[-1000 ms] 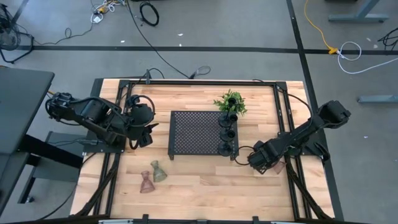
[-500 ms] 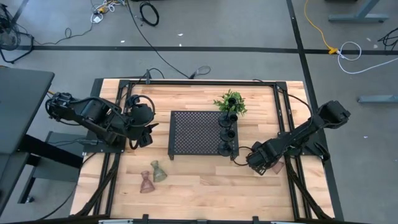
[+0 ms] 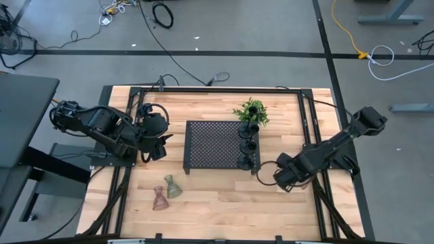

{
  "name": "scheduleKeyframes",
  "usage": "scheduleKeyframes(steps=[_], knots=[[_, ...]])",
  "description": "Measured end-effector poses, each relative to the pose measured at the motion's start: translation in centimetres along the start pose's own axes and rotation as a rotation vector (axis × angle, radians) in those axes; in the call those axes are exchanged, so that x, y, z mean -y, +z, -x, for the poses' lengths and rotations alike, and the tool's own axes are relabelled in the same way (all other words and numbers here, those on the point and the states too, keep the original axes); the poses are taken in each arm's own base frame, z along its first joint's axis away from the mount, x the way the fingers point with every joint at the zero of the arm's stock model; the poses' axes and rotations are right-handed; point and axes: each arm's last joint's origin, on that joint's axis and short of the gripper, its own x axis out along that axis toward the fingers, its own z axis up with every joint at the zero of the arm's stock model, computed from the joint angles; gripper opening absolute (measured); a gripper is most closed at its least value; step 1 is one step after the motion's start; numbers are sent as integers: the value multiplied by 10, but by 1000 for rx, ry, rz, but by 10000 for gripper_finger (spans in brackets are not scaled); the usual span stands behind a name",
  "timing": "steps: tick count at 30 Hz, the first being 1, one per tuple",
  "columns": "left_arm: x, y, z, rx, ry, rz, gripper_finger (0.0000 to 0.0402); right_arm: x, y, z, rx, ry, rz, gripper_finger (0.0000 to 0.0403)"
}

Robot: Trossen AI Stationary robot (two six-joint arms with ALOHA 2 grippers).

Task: Pick & Place candle stick holders
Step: Put the right pink glass candle stick holder on the shelf

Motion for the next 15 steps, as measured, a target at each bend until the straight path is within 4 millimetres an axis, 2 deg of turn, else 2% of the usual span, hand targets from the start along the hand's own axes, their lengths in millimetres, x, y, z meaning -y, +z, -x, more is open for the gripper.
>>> scheduleKeyframes(steps=[9, 15], knots=[[0, 0, 0, 0, 1, -1, 193, 3, -19, 44, 368, 159, -17, 118], [0, 0, 0, 2, 2, -1, 193, -7, -25, 76, 645, 284, 38, 118]])
